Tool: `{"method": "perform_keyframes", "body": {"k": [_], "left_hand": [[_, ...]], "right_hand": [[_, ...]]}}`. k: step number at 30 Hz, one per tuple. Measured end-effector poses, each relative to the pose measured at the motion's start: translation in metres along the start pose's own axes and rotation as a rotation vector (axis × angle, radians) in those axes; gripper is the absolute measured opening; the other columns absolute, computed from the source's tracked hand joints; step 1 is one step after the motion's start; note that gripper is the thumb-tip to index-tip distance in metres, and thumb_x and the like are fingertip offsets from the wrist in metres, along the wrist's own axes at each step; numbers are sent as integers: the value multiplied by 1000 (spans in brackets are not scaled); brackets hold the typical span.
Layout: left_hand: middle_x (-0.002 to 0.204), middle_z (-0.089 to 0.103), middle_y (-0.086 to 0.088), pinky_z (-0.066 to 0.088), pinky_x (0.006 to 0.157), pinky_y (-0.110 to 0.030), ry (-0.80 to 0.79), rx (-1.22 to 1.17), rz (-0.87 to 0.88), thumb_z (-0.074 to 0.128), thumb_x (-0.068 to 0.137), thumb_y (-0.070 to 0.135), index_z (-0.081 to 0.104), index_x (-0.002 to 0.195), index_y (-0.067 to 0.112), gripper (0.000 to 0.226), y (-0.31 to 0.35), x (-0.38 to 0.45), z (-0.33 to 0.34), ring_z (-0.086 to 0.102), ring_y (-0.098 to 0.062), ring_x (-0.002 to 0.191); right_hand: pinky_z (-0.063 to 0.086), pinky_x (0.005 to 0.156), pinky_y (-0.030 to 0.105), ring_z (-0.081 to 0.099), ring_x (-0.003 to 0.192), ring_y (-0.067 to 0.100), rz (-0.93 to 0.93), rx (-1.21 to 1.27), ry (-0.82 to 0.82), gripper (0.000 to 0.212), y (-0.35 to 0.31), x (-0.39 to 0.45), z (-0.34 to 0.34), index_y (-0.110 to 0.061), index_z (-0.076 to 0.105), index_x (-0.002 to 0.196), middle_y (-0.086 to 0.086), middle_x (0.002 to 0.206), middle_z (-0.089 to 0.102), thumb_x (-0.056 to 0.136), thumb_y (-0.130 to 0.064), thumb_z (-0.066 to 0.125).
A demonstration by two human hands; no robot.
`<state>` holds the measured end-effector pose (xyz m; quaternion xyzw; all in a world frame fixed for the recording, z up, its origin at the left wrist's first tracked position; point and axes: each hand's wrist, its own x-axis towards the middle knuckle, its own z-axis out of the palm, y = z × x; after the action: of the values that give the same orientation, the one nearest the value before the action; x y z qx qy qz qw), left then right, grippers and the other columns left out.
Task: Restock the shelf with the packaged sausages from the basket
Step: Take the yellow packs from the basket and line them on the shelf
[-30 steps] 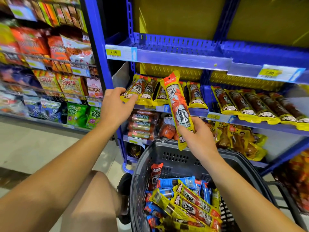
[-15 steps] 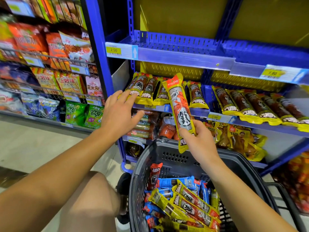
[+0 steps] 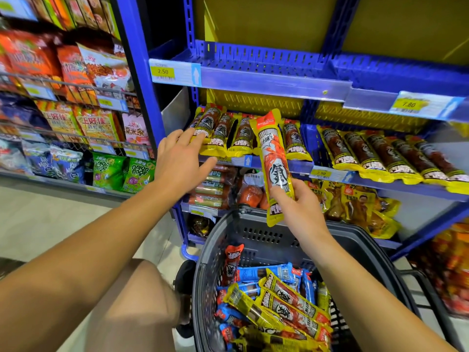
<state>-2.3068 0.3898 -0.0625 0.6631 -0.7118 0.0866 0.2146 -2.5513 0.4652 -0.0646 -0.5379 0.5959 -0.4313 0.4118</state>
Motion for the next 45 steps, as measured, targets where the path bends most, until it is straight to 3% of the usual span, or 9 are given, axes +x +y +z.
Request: {"method": "perform_keyframes", "body": {"k": [5,8,10,13,16,21,31,37,45], "left_hand": [[130,55,-4,36,104,-43,152,-256,48,57,86,42,57,129,18,49,24,-24,-15,45,-28,122],[114,60,0,39,89,-26,67,-504,12,63,87,29,60,126,21,40,53,-49,-26,54,-16,101],[102,59,6,40,74,-18,-52,-662,-15,66,86,25,59,128,26,42,70,-66,-26,56,-10,80],[99,62,11,46,67,-13,-175,-852,-80,68,87,23,53,134,35,51,83,-85,-18,59,-10,70],[96,64,31,46,73,-5,-212,-980,-142,69,86,22,49,129,46,54,86,-93,-11,61,11,83],[110,71,10,59,70,-33,-154,-1259,-262,71,86,12,58,124,38,48,91,-94,-6,69,-12,97],[109,72,2,59,79,-44,95,-1180,-659,72,67,53,69,113,28,52,55,-39,-6,72,-18,89],[99,69,-2,57,53,-28,85,-1149,-721,67,85,40,65,119,18,42,64,-11,-1,70,-13,60],[93,71,4,60,71,-43,13,-946,-591,55,82,63,53,129,27,60,48,-28,-11,71,-18,69]], "right_hand": [[53,80,37,64,99,19,103,162,-31,17,1,-2,2,-25,65,109,-3,105,69,97,-29,54],[50,84,32,63,101,11,156,273,-65,11,1,-5,5,-28,66,97,-8,104,69,97,-24,56],[51,94,44,65,105,22,193,347,-85,10,4,-5,8,-23,70,96,1,107,72,94,-21,60],[56,81,43,69,96,30,198,443,-105,13,6,-4,11,-11,68,103,10,105,74,94,-12,60],[54,74,34,69,93,24,154,446,-129,17,4,-2,14,-9,65,111,9,107,74,96,-13,58],[55,85,35,69,98,18,85,296,-128,26,-5,0,22,-19,64,117,4,107,72,95,-31,62],[31,108,38,39,131,25,-379,-646,172,50,-28,38,-6,-14,55,133,3,134,56,93,-43,56],[29,110,40,43,128,25,-474,-777,190,45,-21,50,-12,-15,58,128,2,131,57,94,-45,49],[25,117,42,38,135,24,-486,-883,161,59,-9,54,-15,-13,52,136,3,141,50,92,-51,41]]}}
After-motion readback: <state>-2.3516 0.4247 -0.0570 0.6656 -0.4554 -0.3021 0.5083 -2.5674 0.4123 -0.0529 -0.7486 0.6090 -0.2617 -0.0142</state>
